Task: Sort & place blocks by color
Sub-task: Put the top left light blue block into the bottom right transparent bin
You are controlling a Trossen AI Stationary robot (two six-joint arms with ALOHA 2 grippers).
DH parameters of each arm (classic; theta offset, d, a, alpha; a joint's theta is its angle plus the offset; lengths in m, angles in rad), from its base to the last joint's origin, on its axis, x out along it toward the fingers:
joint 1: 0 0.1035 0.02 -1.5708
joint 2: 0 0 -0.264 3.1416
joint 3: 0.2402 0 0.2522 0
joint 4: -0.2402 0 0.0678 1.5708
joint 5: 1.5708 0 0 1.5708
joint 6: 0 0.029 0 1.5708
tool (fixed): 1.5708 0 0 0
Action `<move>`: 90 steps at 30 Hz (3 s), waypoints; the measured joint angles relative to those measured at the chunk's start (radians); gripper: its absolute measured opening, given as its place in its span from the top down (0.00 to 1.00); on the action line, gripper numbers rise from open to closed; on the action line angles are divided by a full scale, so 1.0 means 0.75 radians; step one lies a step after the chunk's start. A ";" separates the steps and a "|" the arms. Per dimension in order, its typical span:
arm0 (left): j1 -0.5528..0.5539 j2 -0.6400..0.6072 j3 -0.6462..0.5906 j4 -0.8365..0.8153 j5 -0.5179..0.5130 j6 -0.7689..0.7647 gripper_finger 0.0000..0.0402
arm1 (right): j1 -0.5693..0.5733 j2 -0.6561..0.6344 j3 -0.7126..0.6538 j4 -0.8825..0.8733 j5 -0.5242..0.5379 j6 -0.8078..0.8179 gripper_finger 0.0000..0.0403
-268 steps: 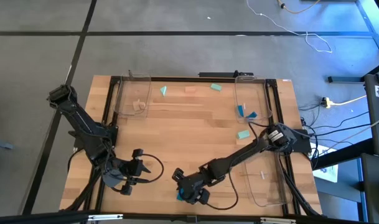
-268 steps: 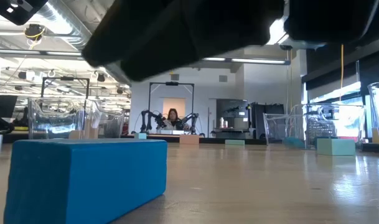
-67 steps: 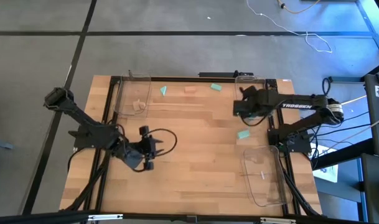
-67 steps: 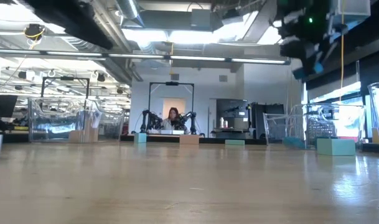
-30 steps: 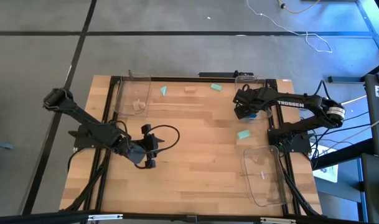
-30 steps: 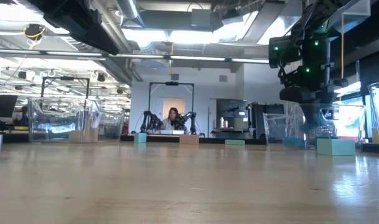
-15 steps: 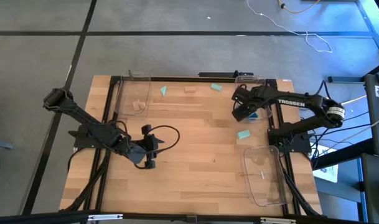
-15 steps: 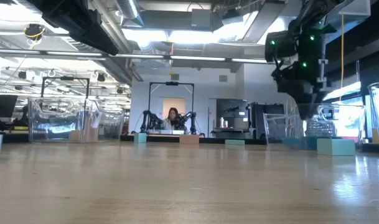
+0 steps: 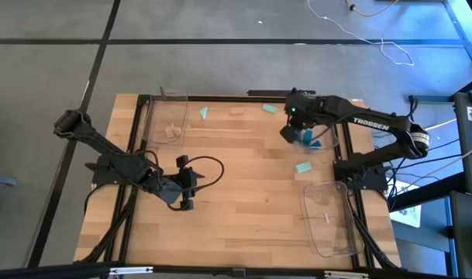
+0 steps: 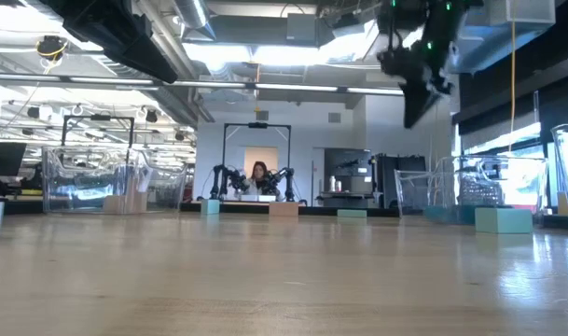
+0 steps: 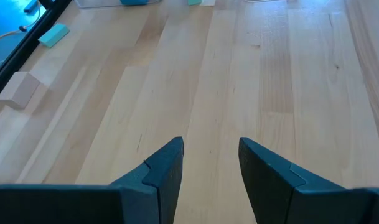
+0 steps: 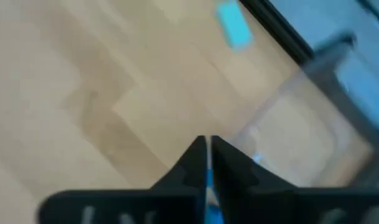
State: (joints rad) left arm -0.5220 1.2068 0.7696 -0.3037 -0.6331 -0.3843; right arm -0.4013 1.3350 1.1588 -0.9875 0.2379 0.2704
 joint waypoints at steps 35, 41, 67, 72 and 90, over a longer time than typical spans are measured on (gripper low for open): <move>-0.015 0.000 0.000 -0.002 0.067 -0.009 0.63 | 0.671 0.001 -0.072 -0.134 0.002 -0.122 0.82; -0.015 0.000 0.000 -0.002 0.067 -0.010 0.63 | 0.672 0.005 -0.072 -0.124 0.009 -0.126 0.66; 0.167 0.000 0.001 0.008 0.005 -0.069 0.63 | 0.648 0.006 -0.073 0.699 0.120 -0.298 0.51; 0.190 0.000 0.001 0.008 0.006 -0.069 0.63 | 0.590 0.006 -0.073 0.883 0.117 -0.302 0.51; 0.387 0.000 0.001 -0.027 0.061 -0.067 0.63 | 0.513 0.272 -0.073 0.984 0.114 -0.576 0.55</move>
State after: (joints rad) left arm -0.2321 1.2068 0.7700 -0.3241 -0.5872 -0.4347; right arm -0.0162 1.5386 1.1038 -0.2498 0.3237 -0.1614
